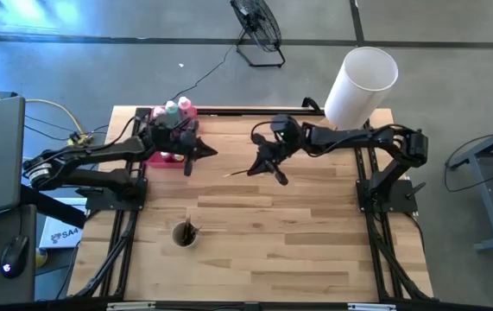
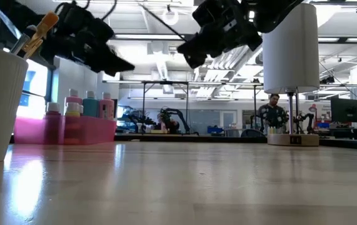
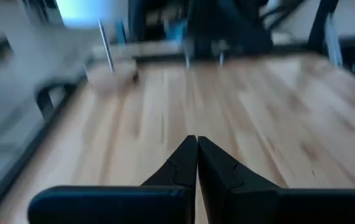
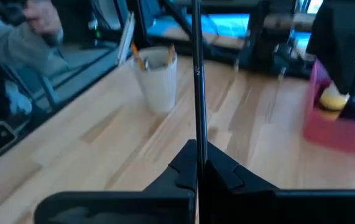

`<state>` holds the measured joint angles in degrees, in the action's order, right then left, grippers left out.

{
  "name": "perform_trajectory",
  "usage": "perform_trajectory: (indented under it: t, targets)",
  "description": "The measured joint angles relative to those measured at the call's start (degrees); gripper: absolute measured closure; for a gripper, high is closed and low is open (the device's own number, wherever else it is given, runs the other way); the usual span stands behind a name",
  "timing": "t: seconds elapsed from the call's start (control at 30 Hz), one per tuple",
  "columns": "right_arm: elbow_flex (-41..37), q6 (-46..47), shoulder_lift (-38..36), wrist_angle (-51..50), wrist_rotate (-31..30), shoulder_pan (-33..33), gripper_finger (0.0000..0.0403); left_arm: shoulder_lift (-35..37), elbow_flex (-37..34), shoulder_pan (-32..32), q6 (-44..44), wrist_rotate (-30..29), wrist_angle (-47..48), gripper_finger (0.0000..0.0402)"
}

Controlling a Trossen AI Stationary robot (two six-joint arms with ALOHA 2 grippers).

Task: Pick & Place Paint Supplies
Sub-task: Put the gold paintbrush into the light brown cup

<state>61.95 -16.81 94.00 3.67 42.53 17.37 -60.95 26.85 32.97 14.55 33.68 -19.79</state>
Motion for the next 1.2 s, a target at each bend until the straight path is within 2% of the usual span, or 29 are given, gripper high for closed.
perform_trajectory:
  t: [0.17,0.27,0.4,0.6,1.0,1.2]
  targets:
    - [0.0,2.4,0.0,5.8,0.9,0.0,0.04,0.0,-5.0,-1.6,-2.8,2.1,-20.5,0.0392]
    - [0.0,4.2,0.0,8.9,-1.1,0.0,0.04,0.0,-5.4,-2.9,-2.8,2.2,-26.1,0.0392]
    - [0.0,5.2,0.0,10.0,-8.6,-1.2,0.04,0.0,-5.4,-4.3,-2.8,1.8,-27.2,0.0392]
    - [0.0,5.1,0.0,10.2,-23.8,-5.6,0.04,0.0,-5.4,-5.9,-3.0,1.8,-27.2,0.0392]
    - [0.0,8.1,0.0,11.5,-39.4,-11.6,0.04,0.0,-5.3,-6.0,-3.0,2.0,-30.3,0.0388]
    - [0.0,8.1,0.0,14.3,-45.5,-14.2,0.04,0.0,-5.3,-6.0,-3.1,2.0,-30.3,0.0341]
